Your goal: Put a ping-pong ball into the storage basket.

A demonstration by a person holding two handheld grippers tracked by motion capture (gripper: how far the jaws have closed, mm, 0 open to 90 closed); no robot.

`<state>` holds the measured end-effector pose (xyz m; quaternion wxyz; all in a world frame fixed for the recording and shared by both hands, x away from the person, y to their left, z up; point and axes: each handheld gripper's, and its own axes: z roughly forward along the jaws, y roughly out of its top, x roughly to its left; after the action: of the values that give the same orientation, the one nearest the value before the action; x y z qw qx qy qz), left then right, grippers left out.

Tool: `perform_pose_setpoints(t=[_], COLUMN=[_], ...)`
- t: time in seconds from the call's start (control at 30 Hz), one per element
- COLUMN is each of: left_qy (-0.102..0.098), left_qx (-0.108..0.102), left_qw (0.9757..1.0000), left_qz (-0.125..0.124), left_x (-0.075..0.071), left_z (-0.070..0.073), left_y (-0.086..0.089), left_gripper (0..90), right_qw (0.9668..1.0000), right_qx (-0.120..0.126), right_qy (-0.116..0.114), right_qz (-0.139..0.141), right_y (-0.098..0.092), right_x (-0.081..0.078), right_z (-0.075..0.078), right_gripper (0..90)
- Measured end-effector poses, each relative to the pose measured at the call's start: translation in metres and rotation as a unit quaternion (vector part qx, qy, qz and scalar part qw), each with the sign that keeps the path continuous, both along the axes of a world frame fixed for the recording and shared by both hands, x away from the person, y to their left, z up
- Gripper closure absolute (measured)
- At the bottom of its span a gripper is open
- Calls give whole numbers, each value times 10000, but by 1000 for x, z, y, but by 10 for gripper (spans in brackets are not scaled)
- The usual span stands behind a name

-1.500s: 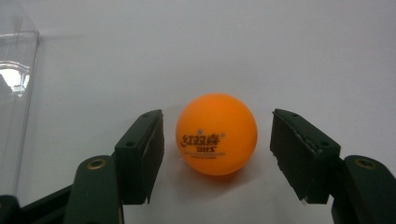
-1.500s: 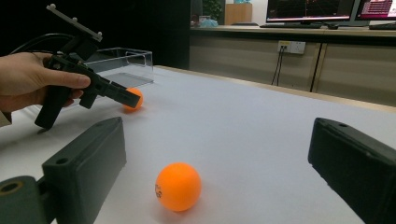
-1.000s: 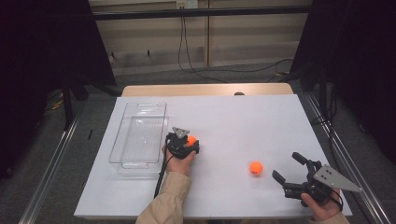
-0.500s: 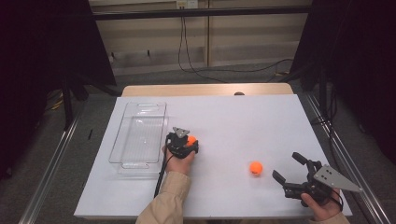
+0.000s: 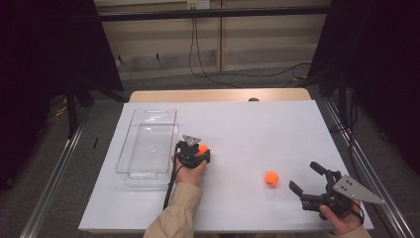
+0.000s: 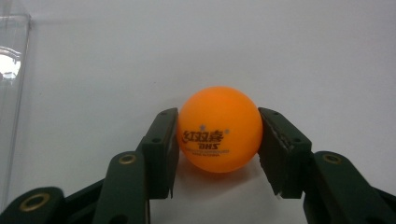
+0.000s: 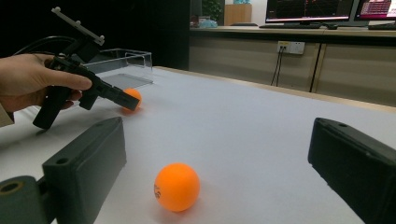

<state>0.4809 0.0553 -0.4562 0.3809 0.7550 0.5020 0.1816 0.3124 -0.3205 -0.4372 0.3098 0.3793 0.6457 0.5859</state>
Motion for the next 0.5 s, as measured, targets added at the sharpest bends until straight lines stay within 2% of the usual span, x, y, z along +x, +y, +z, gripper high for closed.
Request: perform_pose_setpoints(t=[0.2, 0.3, 0.4, 0.47, 0.5], left_qy=[29, 37, 60, 65, 54], left_qx=[14, -38, 54, 47, -14], left_qw=[10000, 10000, 10000, 9999, 10000], left_qz=[8, 11, -36, -77, -13], left_x=[-1, -1, -2, -2, -3], left_z=[2, 4, 7, 8, 9], left_y=[1, 0, 1, 2, 2], left_gripper=[509, 509, 509, 509, 509], right_qw=[10000, 10000, 10000, 10000, 10000], right_qx=[-58, 3, 18, 21, -8], right_qy=[9, 11, 1, 4, 6], right_qz=[19, -15, -21, -14, 5], right_y=[-1, 0, 0, 0, 0], right_x=[-1, 0, 0, 0, 0], right_z=[0, 0, 0, 0, 0], right_gripper=[41, 41, 42, 42, 41])
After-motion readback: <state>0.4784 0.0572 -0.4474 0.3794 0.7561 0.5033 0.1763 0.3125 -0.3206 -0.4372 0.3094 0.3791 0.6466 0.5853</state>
